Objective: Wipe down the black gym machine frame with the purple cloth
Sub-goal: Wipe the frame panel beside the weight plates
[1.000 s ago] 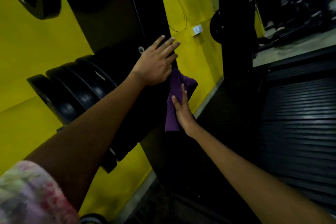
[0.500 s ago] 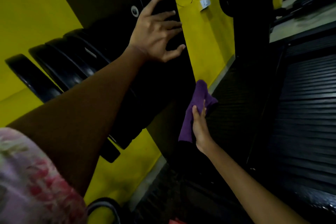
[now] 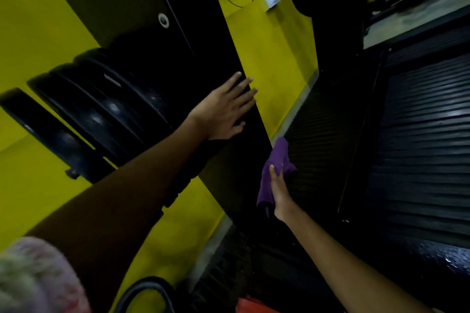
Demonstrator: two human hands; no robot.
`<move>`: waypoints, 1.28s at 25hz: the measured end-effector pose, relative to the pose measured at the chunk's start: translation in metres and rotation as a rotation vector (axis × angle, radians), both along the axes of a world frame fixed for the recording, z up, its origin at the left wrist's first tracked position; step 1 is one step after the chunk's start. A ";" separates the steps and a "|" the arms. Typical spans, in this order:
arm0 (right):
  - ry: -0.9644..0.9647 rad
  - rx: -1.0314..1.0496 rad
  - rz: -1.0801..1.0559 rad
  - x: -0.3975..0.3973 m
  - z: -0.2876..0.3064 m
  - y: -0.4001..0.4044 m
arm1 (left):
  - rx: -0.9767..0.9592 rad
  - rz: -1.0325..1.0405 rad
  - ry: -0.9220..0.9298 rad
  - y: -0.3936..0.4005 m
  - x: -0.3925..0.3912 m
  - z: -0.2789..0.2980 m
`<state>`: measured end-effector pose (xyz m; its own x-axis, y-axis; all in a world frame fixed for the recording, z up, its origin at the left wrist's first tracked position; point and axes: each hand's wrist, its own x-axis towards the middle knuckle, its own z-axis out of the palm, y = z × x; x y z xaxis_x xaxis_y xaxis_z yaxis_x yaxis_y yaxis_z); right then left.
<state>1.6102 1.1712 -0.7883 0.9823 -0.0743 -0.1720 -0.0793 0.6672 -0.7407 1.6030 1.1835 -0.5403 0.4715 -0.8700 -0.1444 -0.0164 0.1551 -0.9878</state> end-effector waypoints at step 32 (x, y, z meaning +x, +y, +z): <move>0.194 0.248 -0.090 0.040 -0.132 0.039 | -0.254 -0.620 0.306 0.017 0.041 -0.013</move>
<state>1.6504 1.2104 -0.9202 0.9210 -0.0913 -0.3788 -0.1358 0.8361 -0.5314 1.6438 1.2005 -0.5537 -0.1465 -0.9879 0.0511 -0.2805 -0.0081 -0.9598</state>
